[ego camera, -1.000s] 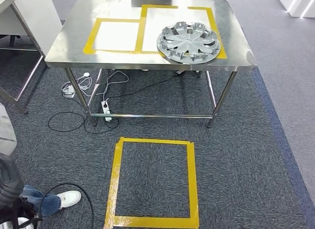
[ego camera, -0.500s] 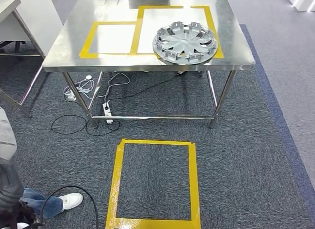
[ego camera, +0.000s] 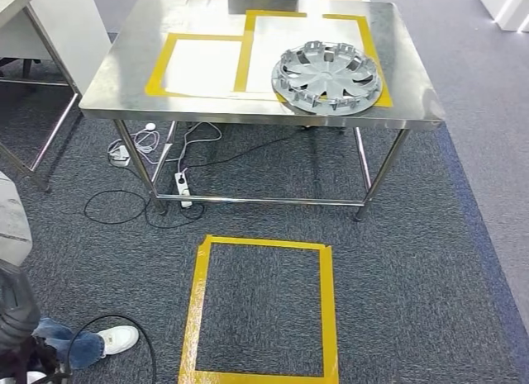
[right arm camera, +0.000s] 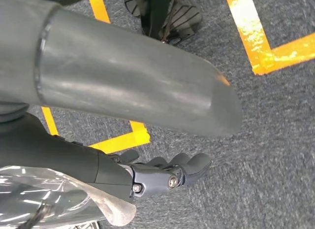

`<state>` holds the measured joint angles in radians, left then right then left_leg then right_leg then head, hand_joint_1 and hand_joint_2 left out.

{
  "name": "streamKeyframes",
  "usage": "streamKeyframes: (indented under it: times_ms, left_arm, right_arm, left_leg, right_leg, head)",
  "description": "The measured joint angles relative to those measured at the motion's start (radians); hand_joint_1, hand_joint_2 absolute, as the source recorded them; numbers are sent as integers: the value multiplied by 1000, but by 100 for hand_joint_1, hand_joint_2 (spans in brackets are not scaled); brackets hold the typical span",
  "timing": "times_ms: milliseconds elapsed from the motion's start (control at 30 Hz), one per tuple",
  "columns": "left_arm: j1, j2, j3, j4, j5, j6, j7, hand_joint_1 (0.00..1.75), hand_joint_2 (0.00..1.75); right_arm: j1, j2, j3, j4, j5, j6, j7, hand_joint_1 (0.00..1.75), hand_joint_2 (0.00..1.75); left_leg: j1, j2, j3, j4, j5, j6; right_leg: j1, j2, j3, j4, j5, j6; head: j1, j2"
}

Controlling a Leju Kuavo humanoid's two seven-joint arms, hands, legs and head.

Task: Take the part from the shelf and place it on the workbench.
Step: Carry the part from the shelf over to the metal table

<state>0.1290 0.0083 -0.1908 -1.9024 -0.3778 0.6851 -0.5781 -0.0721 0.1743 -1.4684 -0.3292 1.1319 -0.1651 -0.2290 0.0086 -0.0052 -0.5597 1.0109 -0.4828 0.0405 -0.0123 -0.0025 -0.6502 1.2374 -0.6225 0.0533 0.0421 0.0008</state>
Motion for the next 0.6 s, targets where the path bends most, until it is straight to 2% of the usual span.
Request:
streamKeyframes:
  times_ms: [33, 67, 100, 133, 167, 200, 233, 267, 333, 400, 433, 500, 533, 567, 600]
  left_arm:
    - [1, 0, 0, 0, 2, -1, 1, 175, 175]
    - [2, 0, 0, 0, 4, -1, 1, 175, 175]
    - [2, 0, 0, 0, 4, -2, 2, 175, 175]
    - [3, 0, 0, 0, 4, -3, 2, 175, 175]
    - [3, 0, 0, 0, 5, -4, 3, 175, 175]
    - [3, 1, 0, -1, 5, -5, 4, 175, 175]
    - [4, 1, 0, -1, 5, -5, 4, 175, 175]
    - [4, 1, 0, -1, 5, -5, 5, 175, 175]
    - [5, 1, 0, -3, 6, -7, 7, 175, 175]
    - [4, 2, 0, -5, 5, -8, 9, 175, 175]
    - [4, 3, 0, -6, 5, -9, 10, 175, 175]
    - [7, 5, 0, -6, 4, -10, 12, 175, 175]
    - [10, 6, 0, -6, 3, -11, 13, 175, 175]
    - [12, 6, 0, -6, 3, -13, 14, 175, 175]
    - [13, 7, 0, -6, 2, -15, 15, 175, 175]
  right_arm:
    - [2, 0, 0, 0, 1, 0, 1, 0, 0]
    - [4, 0, 0, 0, 2, 0, 2, 0, 0]
    - [6, 0, 0, 0, 3, 1, 3, 0, 0]
    - [8, 0, 0, 0, 4, 1, 3, 0, 0]
    - [8, 0, 0, 0, 4, 1, 4, 0, 0]
    - [8, 0, 0, 0, 5, 1, 4, 0, 0]
    - [8, 0, 1, 0, 5, 1, 4, 0, 0]
    - [7, 0, 1, 0, 6, 2, 5, 0, 0]
    - [8, 0, 2, 0, 6, 2, 5, 0, 0]
    - [10, 0, 4, 0, 6, 3, 5, 0, 0]
    - [10, 0, 4, 0, 6, 4, 5, 0, 0]
    - [10, 0, 6, 0, 6, 6, 5, 0, 0]
    - [10, 0, 6, 0, 5, 6, 5, 0, 0]
    - [12, 0, 6, 0, 4, 7, 5, 0, 0]
    - [13, 0, 6, 0, 3, 7, 5, 0, 0]
  left_leg:
    - [-1, -1, 6, 0, -6, 1]
    - [-1, -3, 14, 0, -13, 1]
    - [-1, -5, 26, 0, -21, -1]
    - [-1, -6, 40, 0, -31, -3]
    - [-2, -7, 51, 0, -41, -6]
    - [-4, -7, 60, 1, -51, -11]
    - [-5, -7, 64, 1, -58, -16]
    - [-6, -7, 66, -1, -64, -21]
    - [-6, -7, 74, -5, -73, -30]
    - [-4, -6, 70, 27, -91, -41]
    - [-2, -5, 47, 76, -110, -47]
    - [1, -4, -43, 221, -149, -56]
    - [2, -4, -88, 279, -154, -58]
    - [3, -4, -118, 302, -136, -59]
    - [3, -3, -130, 286, -96, -58]
  right_leg:
    - [0, 0, -38, 48, -2, 1]
    - [0, 0, -57, 59, 18, 0]
    - [0, 0, -55, 28, 57, -1]
    - [0, 0, -35, -37, 110, -4]
    - [1, 1, -10, -100, 146, -7]
    - [2, 1, 19, -159, 166, -10]
    - [4, 1, 39, -194, 169, -14]
    - [6, 2, 50, -205, 156, -18]
    - [5, 2, 62, -215, 144, -29]
    - [0, 1, 83, -224, 133, -41]
    - [-2, 0, 96, -229, 126, -45]
    - [-2, 0, 119, -231, 107, -50]
    - [-3, 1, 131, -231, 96, -49]
    - [-3, 1, 145, -231, 85, -48]
    - [-3, 2, 162, -231, 72, -46]
  head:
    - [0, 0]
    - [0, 0]
    - [1, 0]
    - [1, 0]
    - [0, 0]
    - [0, 0]
    - [-1, 0]
    - [-3, 0]
    - [-5, 0]
    - [-10, 0]
    - [-13, 0]
    - [-18, 0]
    - [-17, 0]
    - [-17, 0]
    - [-18, 0]
